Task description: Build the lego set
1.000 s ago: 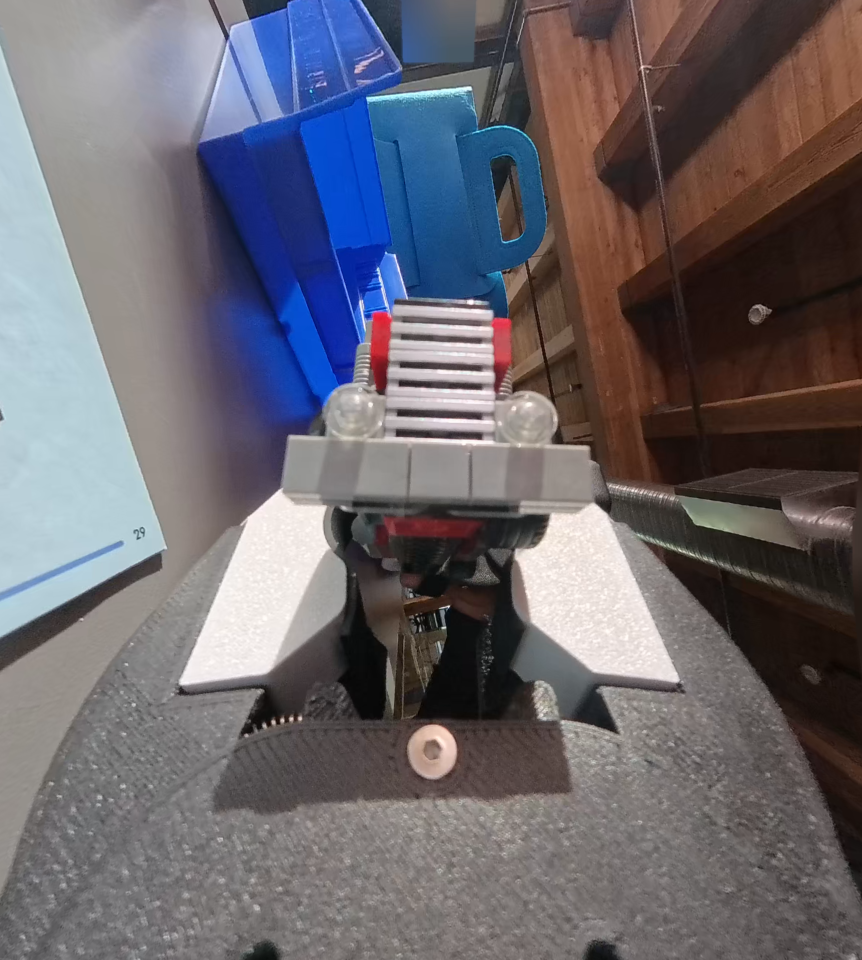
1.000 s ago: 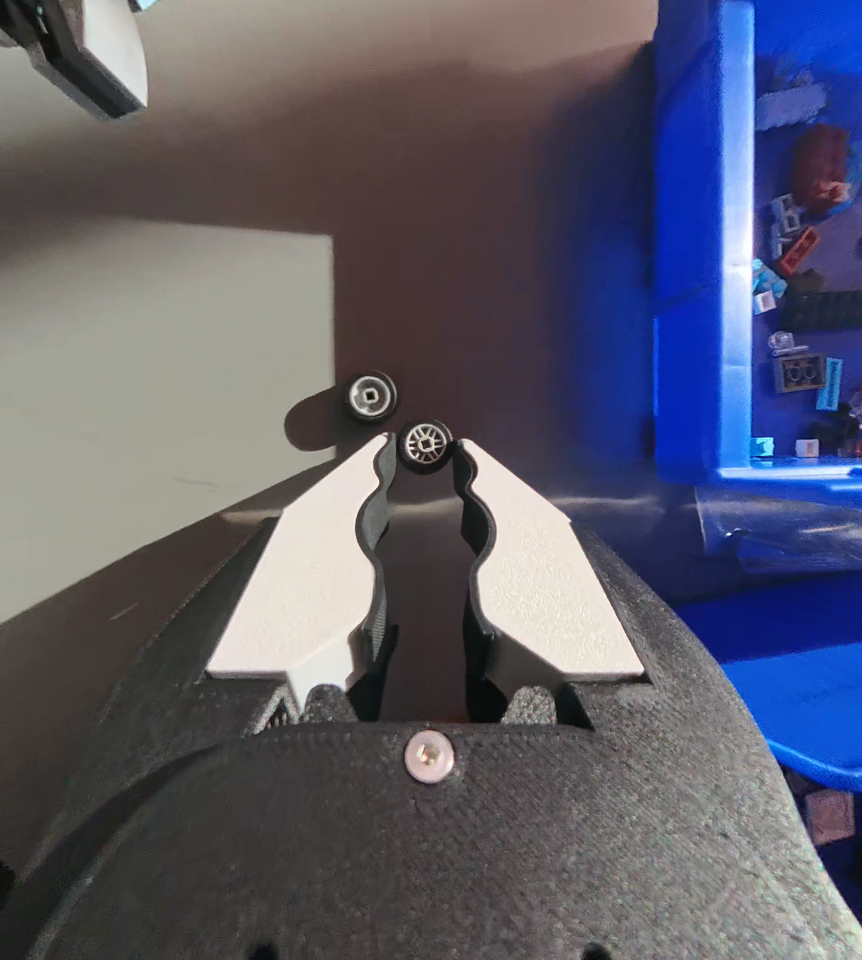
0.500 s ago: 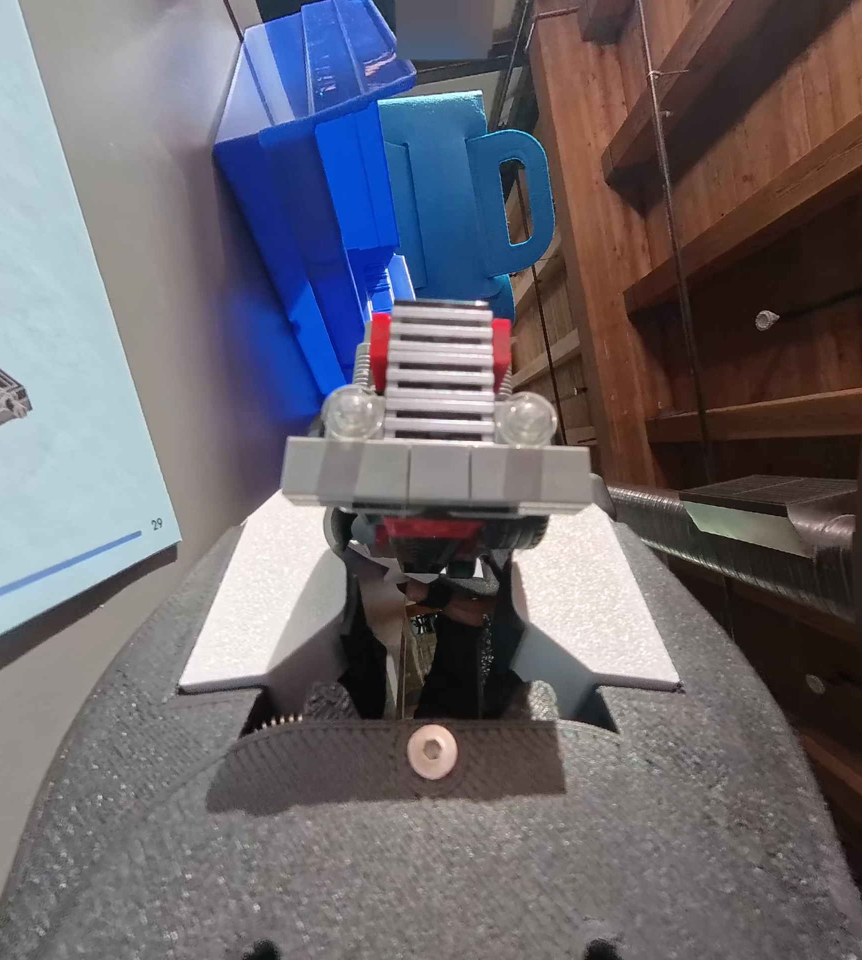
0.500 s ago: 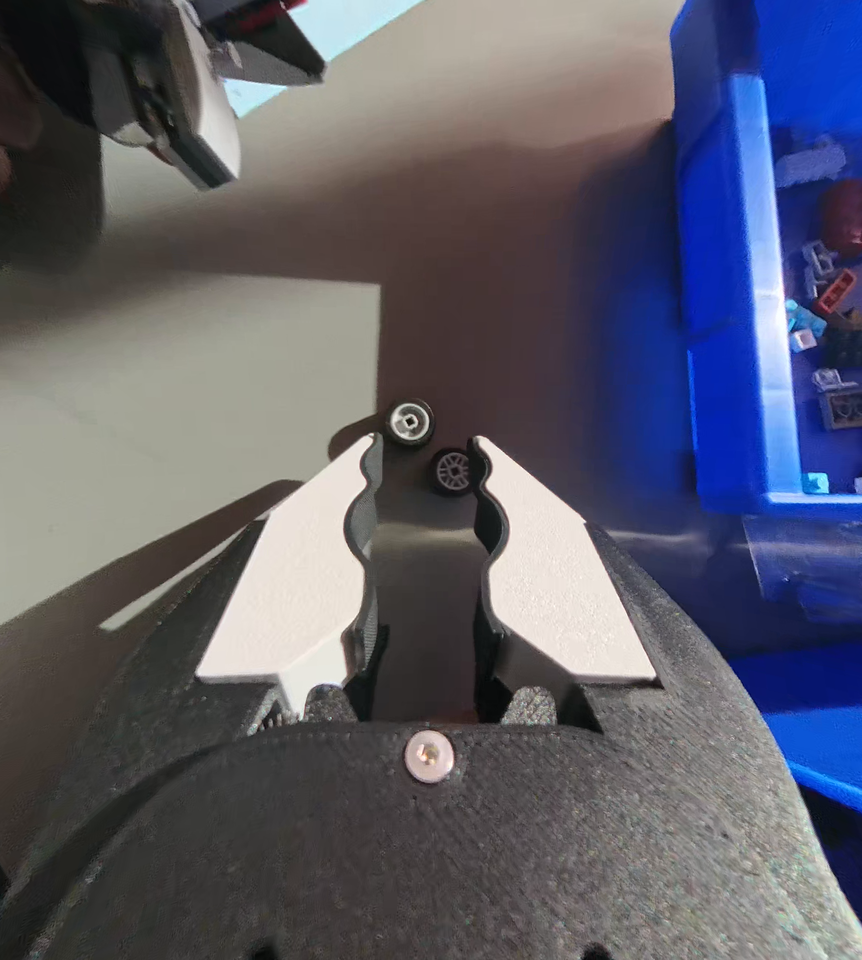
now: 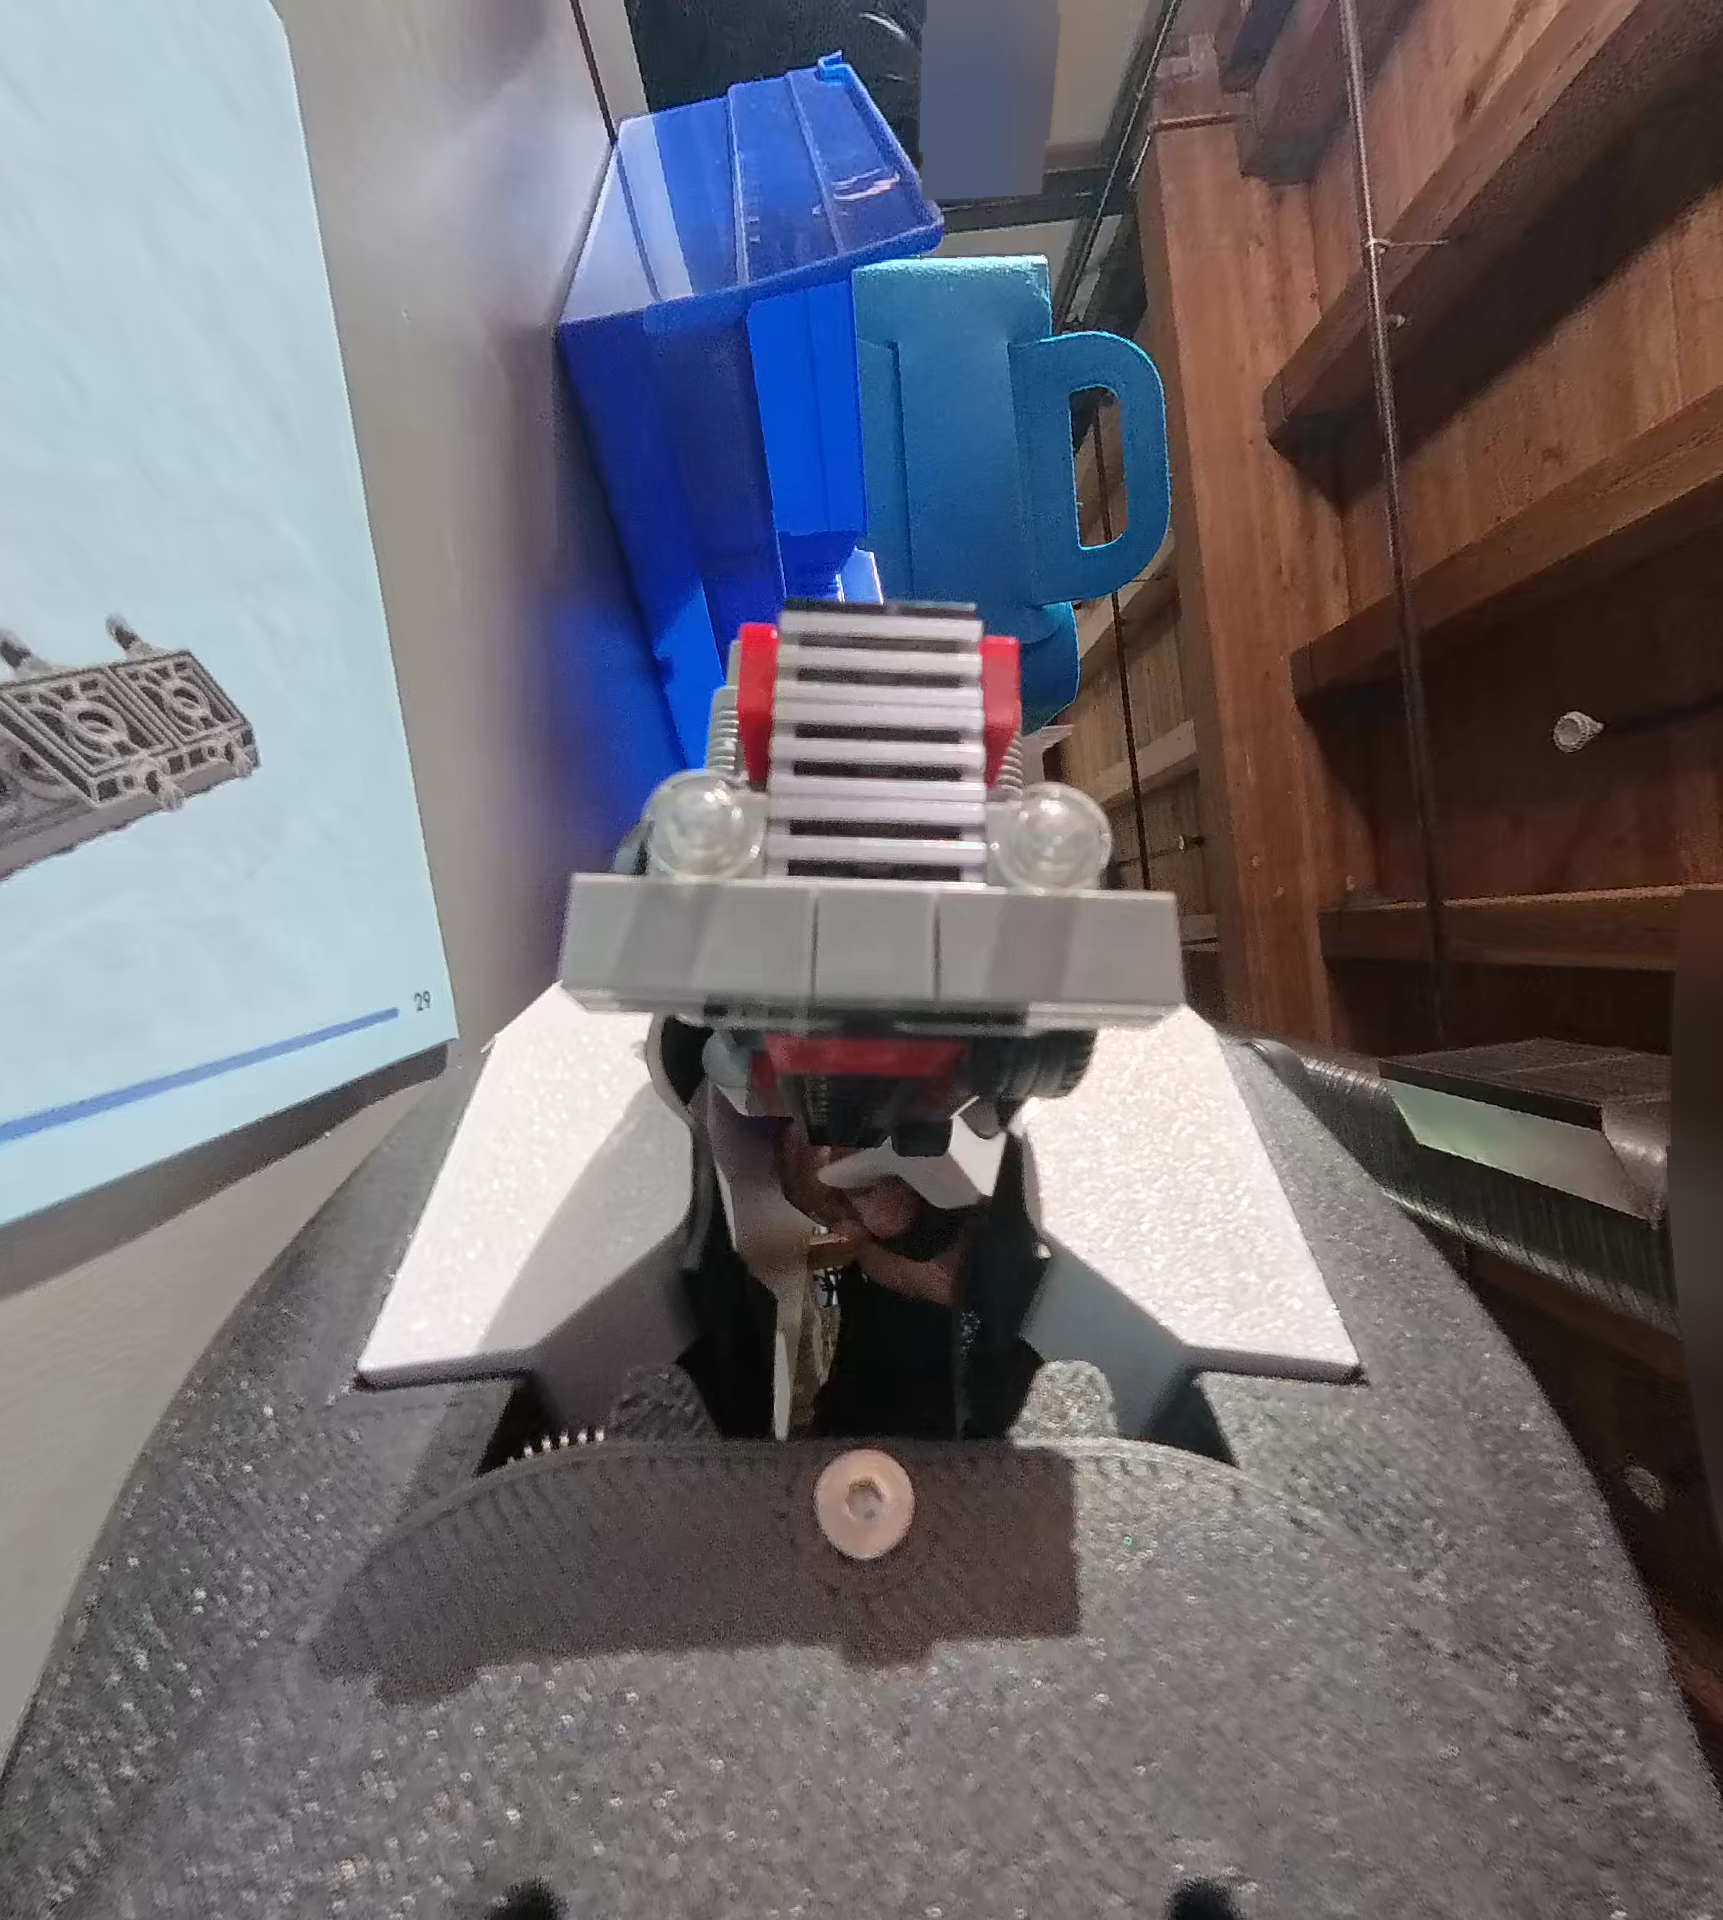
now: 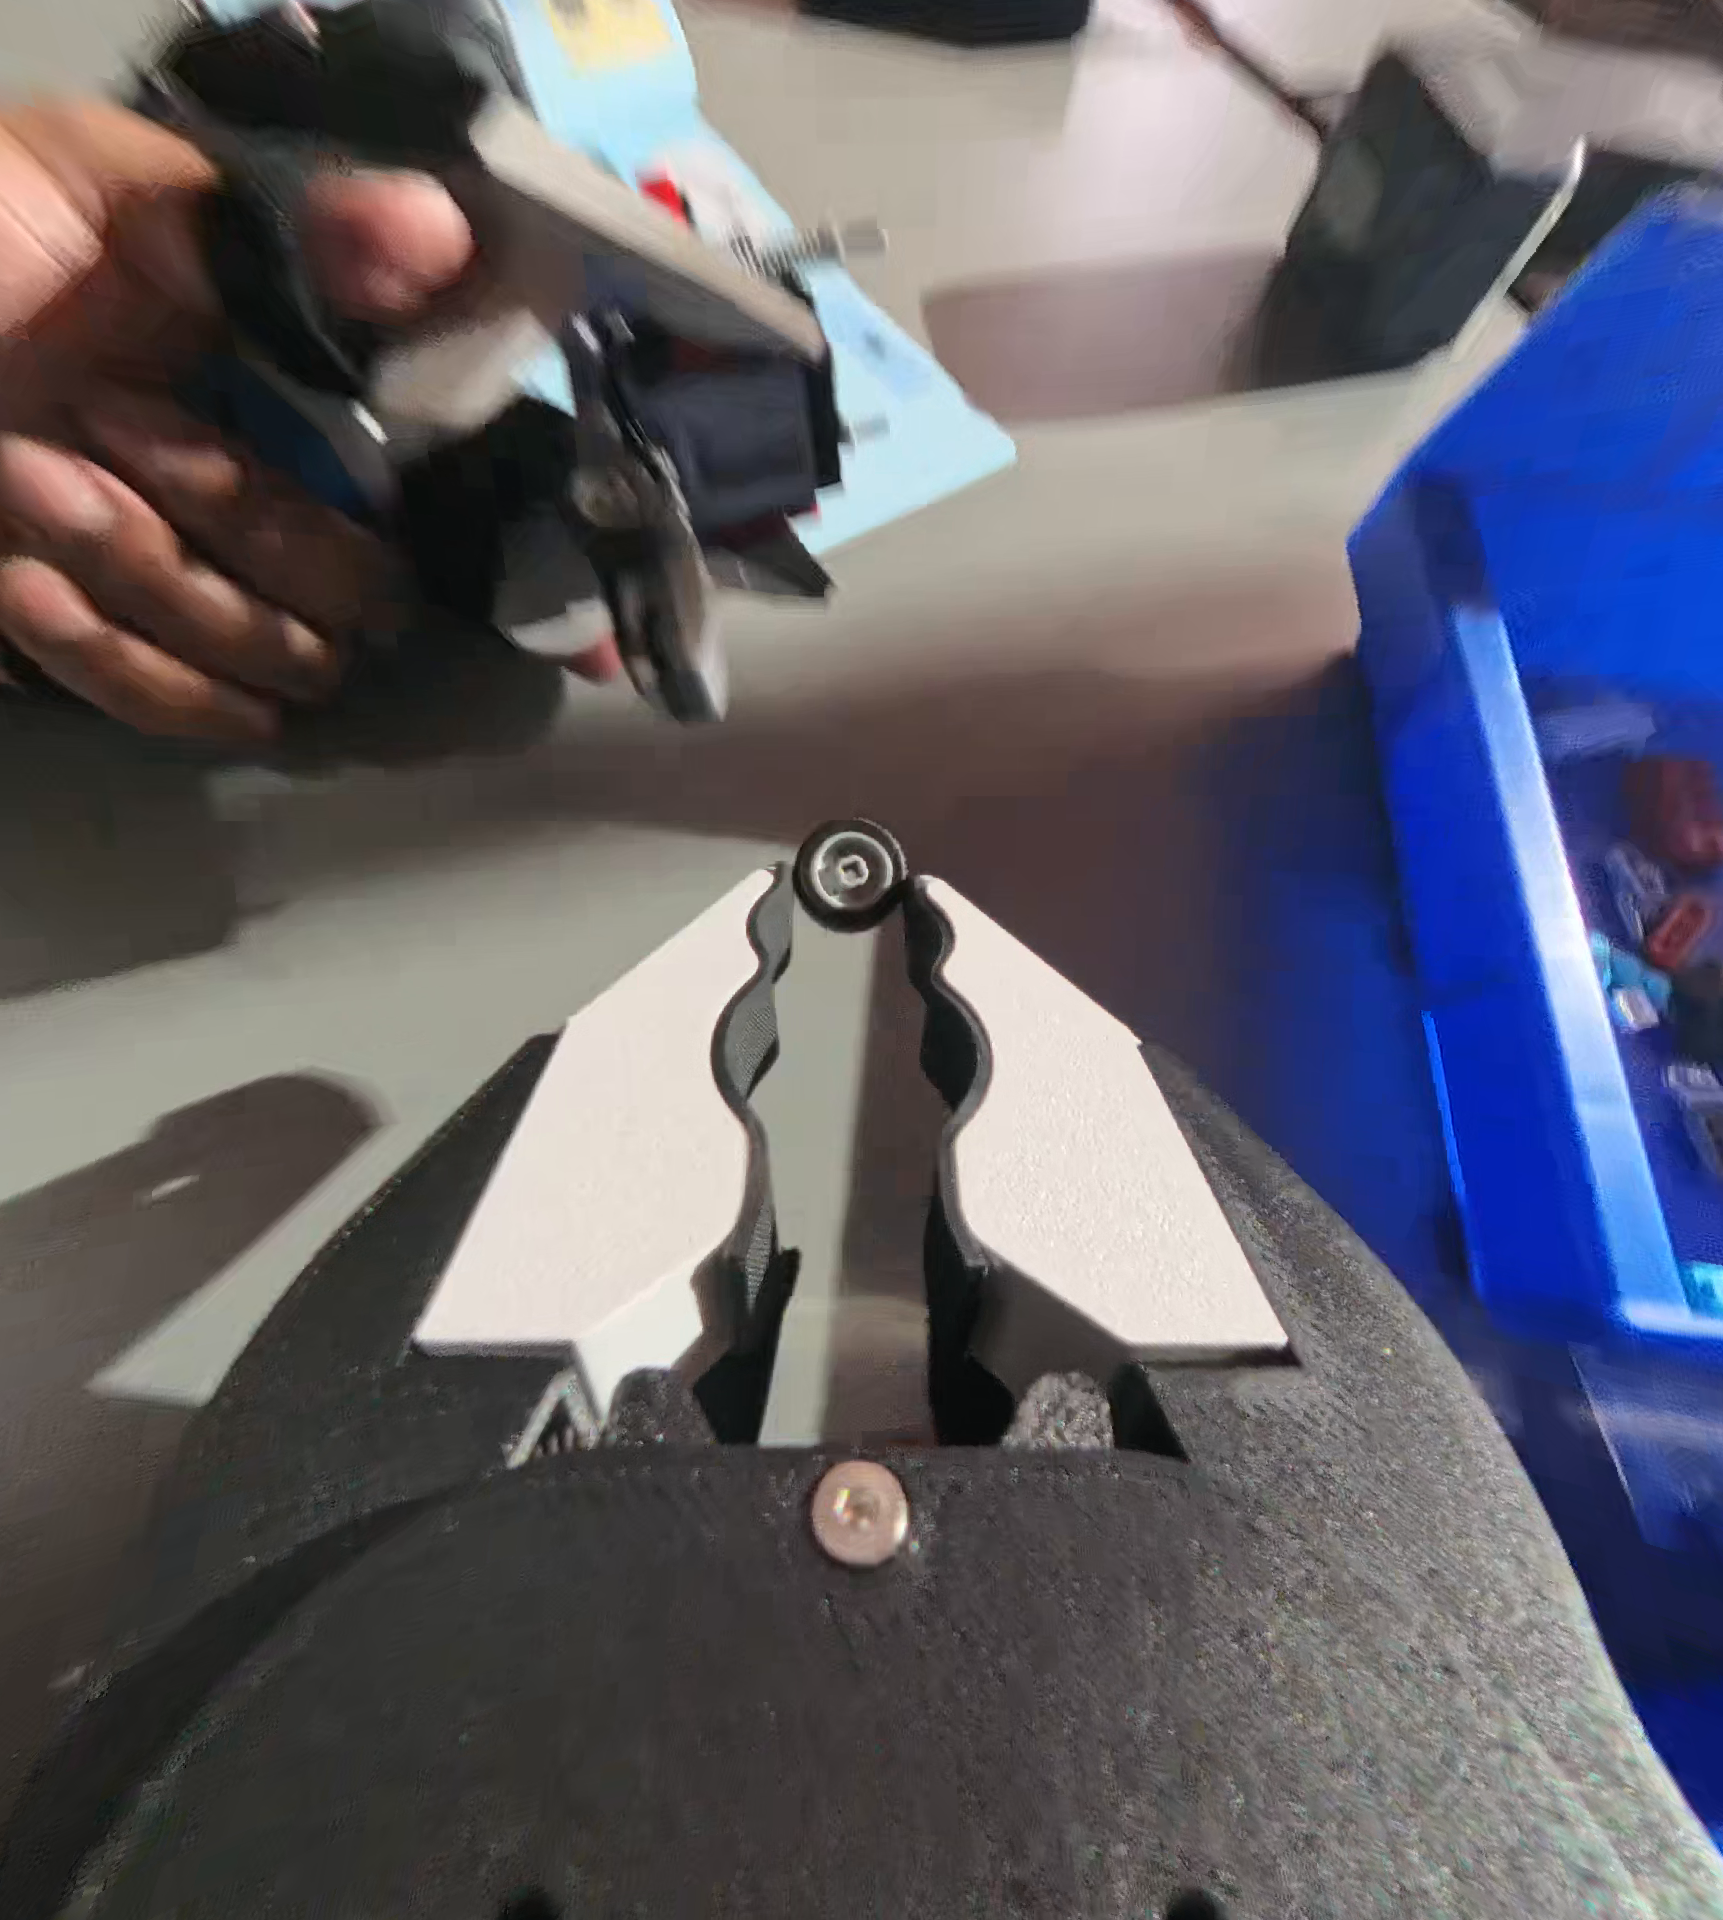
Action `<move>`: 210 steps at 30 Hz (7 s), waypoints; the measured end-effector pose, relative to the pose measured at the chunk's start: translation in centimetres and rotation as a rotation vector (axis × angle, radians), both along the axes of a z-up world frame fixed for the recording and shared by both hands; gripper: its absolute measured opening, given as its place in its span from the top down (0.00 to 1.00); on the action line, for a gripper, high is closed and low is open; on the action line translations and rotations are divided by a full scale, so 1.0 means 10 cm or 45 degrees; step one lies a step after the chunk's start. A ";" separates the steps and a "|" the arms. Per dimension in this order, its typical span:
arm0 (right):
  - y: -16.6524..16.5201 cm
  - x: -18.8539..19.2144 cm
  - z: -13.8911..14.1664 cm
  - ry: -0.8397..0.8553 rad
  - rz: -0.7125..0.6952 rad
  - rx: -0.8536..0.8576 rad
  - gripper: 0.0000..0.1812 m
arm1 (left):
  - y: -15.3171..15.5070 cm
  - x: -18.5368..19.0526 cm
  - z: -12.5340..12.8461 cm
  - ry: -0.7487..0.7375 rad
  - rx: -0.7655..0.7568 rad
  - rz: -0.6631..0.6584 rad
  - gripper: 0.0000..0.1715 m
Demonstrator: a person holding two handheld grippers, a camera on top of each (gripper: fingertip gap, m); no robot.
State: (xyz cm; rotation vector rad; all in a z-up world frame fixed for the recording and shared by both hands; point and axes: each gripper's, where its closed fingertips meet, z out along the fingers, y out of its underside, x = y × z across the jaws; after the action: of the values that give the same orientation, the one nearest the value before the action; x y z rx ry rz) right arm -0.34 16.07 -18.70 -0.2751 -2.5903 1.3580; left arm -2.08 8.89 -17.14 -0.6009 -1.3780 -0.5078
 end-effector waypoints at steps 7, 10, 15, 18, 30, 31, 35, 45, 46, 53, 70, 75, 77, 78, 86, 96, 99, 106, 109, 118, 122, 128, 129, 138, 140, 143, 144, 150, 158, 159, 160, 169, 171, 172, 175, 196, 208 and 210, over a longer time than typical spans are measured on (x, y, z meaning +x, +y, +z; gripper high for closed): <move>-0.37 0.23 0.26 0.041 0.071 -0.161 0.87 | -0.01 0.00 0.00 0.022 -0.117 0.055 0.68; -0.42 0.23 0.19 0.044 0.064 -0.141 0.87 | 0.00 0.00 -0.01 0.024 -0.141 0.056 0.68; -0.44 0.24 0.13 0.083 0.063 -0.090 0.87 | -0.03 -0.01 -0.02 0.011 -0.138 0.079 0.68; -0.45 0.24 0.11 0.111 0.058 -0.061 0.87 | -0.03 -0.01 -0.02 0.006 -0.149 0.083 0.68; -0.44 0.22 -0.01 0.171 0.066 0.131 0.88 | -0.03 0.01 0.00 0.070 -0.384 0.165 0.67; -0.44 0.21 -0.02 0.176 0.068 0.151 0.88 | -0.02 0.01 0.00 0.079 -0.414 0.174 0.67; -0.43 0.20 -0.06 0.213 0.078 0.226 0.88 | -0.01 0.01 0.00 0.102 -0.507 0.204 0.65; -0.50 0.16 -0.10 0.419 0.090 0.378 0.88 | -0.03 0.01 0.00 0.115 -0.619 0.255 0.63; -0.51 0.16 -0.08 0.408 0.095 0.351 0.88 | -0.04 0.01 0.00 0.111 -0.587 0.252 0.62; -0.52 0.20 -0.01 0.310 0.141 0.148 0.87 | -0.08 0.02 0.04 0.104 -0.413 0.224 0.63; -0.55 0.22 0.01 0.369 0.285 -0.052 0.87 | -0.11 0.01 0.02 0.045 -0.164 0.144 0.62; -0.55 0.22 0.03 0.351 0.293 -0.101 0.87 | -0.12 0.00 0.03 0.036 -0.095 0.123 0.62; -0.55 0.23 0.03 0.337 0.298 -0.116 0.87 | -0.12 0.01 0.03 0.037 -0.081 0.117 0.62; -0.55 0.23 0.03 0.329 0.300 -0.125 0.87 | -0.12 0.01 0.04 0.040 -0.073 0.116 0.62; -0.53 0.19 0.00 0.331 0.274 -0.088 0.89 | -0.12 -0.01 0.05 0.070 -0.161 0.134 0.63; -0.48 0.11 -0.12 0.295 0.192 0.118 0.90 | -0.08 0.01 0.07 0.177 -0.529 0.199 0.64; -0.48 0.09 -0.11 0.318 0.167 0.129 0.89 | -0.09 0.00 0.05 0.163 -0.540 0.210 0.63; -0.49 0.09 -0.06 0.354 0.147 0.031 0.88 | -0.12 -0.03 -0.01 0.073 -0.373 0.161 0.67; -0.50 0.08 -0.04 0.390 0.144 0.016 0.87 | -0.13 -0.04 -0.02 0.052 -0.334 0.151 0.67; -0.53 0.10 0.01 0.476 0.163 -0.028 0.87 | -0.12 -0.04 -0.06 0.010 -0.280 0.113 0.67; -0.53 0.10 0.01 0.464 0.170 -0.009 0.87 | -0.11 -0.04 -0.05 0.019 -0.303 0.120 0.67; -0.51 0.10 -0.06 0.390 0.209 0.103 0.87 | -0.09 -0.03 -0.02 0.078 -0.439 0.154 0.67; -0.51 0.10 -0.07 0.383 0.217 0.124 0.87 | -0.09 -0.02 -0.01 0.086 -0.459 0.155 0.66; -0.52 0.06 -0.14 0.406 0.192 0.280 0.88 | -0.07 0.01 0.05 0.175 -0.663 0.235 0.63; -0.52 0.05 -0.16 0.438 0.170 0.317 0.88 | -0.06 0.01 0.06 0.191 -0.726 0.259 0.64; -0.54 0.04 -0.18 0.506 0.141 0.361 0.88 | -0.07 0.01 0.06 0.193 -0.753 0.275 0.64; -0.54 0.03 -0.18 0.527 0.134 0.376 0.88 | -0.08 0.01 0.05 0.189 -0.753 0.279 0.64; -0.58 0.01 -0.23 0.685 0.147 0.525 0.88 | -0.07 0.01 0.05 0.190 -0.800 0.293 0.63; -0.61 0.00 -0.24 0.567 0.084 0.496 0.88 | -0.09 0.01 0.07 0.204 -0.831 0.320 0.63; -0.61 0.00 -0.24 0.502 0.067 0.465 0.88 | -0.09 0.02 0.07 0.210 -0.838 0.323 0.63; -0.61 0.01 -0.23 0.446 0.053 0.437 0.88 | -0.09 0.02 0.08 0.218 -0.844 0.324 0.63; -0.60 0.01 -0.21 0.403 0.015 0.434 0.88 | -0.03 0.04 0.12 0.280 -0.925 0.328 0.63; -0.61 0.00 -0.22 0.497 0.031 0.487 0.88 | -0.04 0.04 0.12 0.272 -0.919 0.327 0.63; -0.61 -0.01 -0.22 0.551 0.038 0.515 0.88 | -0.04 0.04 0.11 0.264 -0.912 0.325 0.63; -0.63 -0.02 -0.24 0.669 0.049 0.573 0.88 | -0.06 0.03 0.09 0.245 -0.896 0.326 0.62; -0.74 0.02 -0.13 0.581 0.165 0.286 0.86 | -0.28 -0.08 -0.06 -0.028 -0.184 0.185 0.66; -0.45 -0.05 -0.40 0.069 0.126 0.304 0.86 | -0.28 -0.14 -0.04 -0.071 0.013 0.124 0.66; -0.44 -0.04 -0.43 0.045 0.142 0.310 0.83 | -0.25 -0.14 -0.01 -0.076 0.073 0.096 0.66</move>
State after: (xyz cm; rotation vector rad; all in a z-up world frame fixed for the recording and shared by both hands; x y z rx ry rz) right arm -0.71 11.71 -23.04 -0.0687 -2.7413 1.0528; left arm -3.50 6.36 -17.27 -0.4891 -1.4323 -0.5064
